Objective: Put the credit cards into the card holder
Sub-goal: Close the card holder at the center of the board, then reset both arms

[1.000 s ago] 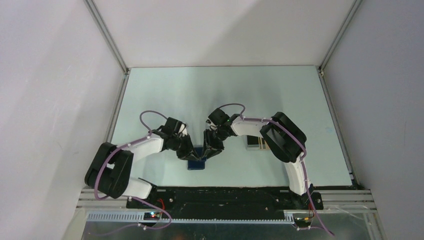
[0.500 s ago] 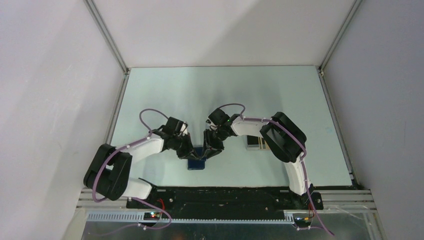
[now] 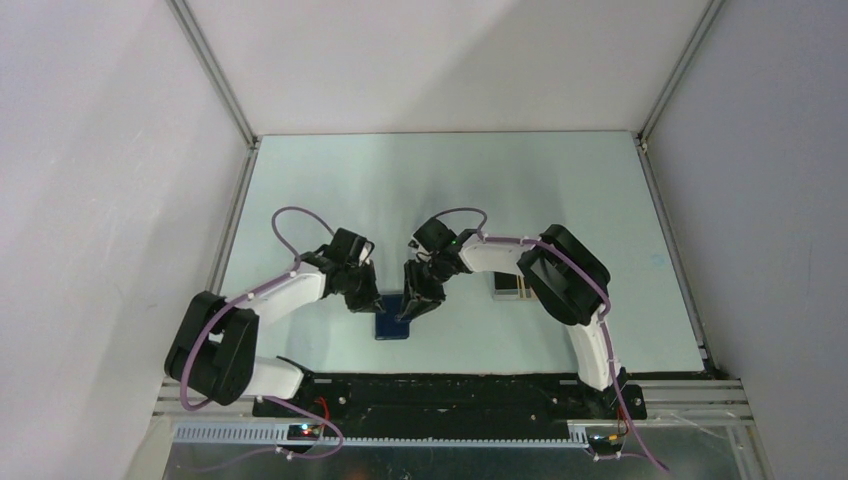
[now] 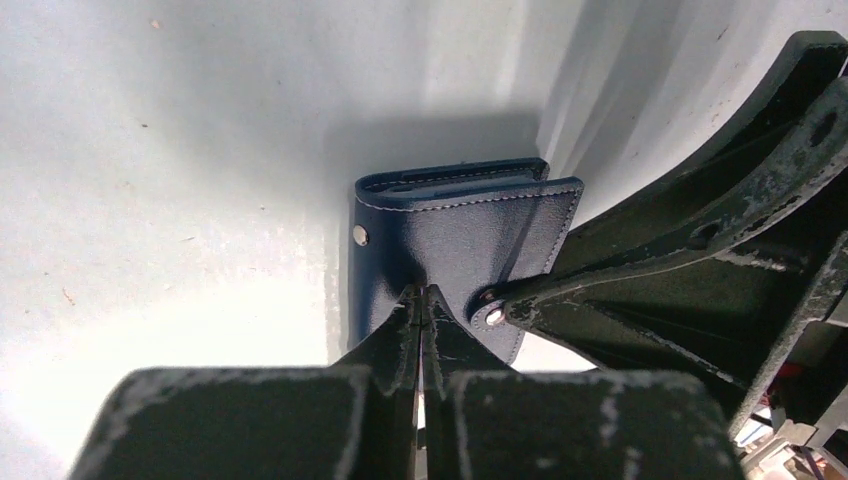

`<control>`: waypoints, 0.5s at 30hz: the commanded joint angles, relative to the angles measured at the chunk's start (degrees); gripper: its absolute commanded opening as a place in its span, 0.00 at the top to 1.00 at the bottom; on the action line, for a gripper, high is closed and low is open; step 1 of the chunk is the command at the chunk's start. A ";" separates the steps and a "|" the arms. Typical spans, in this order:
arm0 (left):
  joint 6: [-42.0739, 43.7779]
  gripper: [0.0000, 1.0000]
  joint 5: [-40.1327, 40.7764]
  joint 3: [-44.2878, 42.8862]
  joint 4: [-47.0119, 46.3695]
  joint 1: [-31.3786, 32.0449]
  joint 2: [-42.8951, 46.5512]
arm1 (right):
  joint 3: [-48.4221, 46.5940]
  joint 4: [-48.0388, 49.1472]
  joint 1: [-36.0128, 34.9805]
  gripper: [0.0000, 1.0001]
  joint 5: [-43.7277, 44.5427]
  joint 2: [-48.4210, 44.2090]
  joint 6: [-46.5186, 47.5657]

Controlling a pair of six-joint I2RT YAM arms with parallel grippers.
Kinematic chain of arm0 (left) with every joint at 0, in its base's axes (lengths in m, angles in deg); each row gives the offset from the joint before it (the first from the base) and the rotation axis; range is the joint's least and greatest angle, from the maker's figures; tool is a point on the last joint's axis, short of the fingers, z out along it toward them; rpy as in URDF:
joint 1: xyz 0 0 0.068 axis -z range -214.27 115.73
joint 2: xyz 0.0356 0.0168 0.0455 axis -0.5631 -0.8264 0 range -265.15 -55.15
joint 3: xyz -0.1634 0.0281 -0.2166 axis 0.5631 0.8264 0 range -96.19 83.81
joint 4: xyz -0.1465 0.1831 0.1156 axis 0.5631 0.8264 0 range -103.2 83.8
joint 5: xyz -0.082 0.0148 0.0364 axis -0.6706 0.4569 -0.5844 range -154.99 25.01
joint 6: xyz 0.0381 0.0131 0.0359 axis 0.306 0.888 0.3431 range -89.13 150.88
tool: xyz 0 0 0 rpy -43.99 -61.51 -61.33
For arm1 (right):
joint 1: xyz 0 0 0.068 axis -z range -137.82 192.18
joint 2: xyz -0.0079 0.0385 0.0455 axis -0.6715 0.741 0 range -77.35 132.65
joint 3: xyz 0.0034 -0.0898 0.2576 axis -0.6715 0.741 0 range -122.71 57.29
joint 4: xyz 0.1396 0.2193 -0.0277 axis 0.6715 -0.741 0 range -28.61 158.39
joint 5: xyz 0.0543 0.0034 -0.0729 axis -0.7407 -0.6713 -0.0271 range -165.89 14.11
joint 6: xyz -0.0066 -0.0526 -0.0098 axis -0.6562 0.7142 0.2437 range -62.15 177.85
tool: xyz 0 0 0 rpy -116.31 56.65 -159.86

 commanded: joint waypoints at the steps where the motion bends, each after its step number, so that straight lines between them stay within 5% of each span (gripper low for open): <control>1: 2.12 1.00 2.18 -2.13 1.86 0.07 0.55 | -1.81 -2.20 -1.78 0.63 3.99 4.01 1.73; 5: 2.50 0.89 2.43 -2.55 2.64 0.05 3.31 | -2.22 -3.31 -2.13 0.62 6.19 3.15 2.30; 12: 2.25 0.47 4.18 -3.50 3.27 -0.22 11.68 | -2.99 -5.83 -1.81 0.61 8.18 -1.32 3.39; 15: 2.01 0.31 5.15 -3.48 3.21 -0.99 16.02 | -3.09 -6.68 -1.71 0.52 9.11 -3.02 3.87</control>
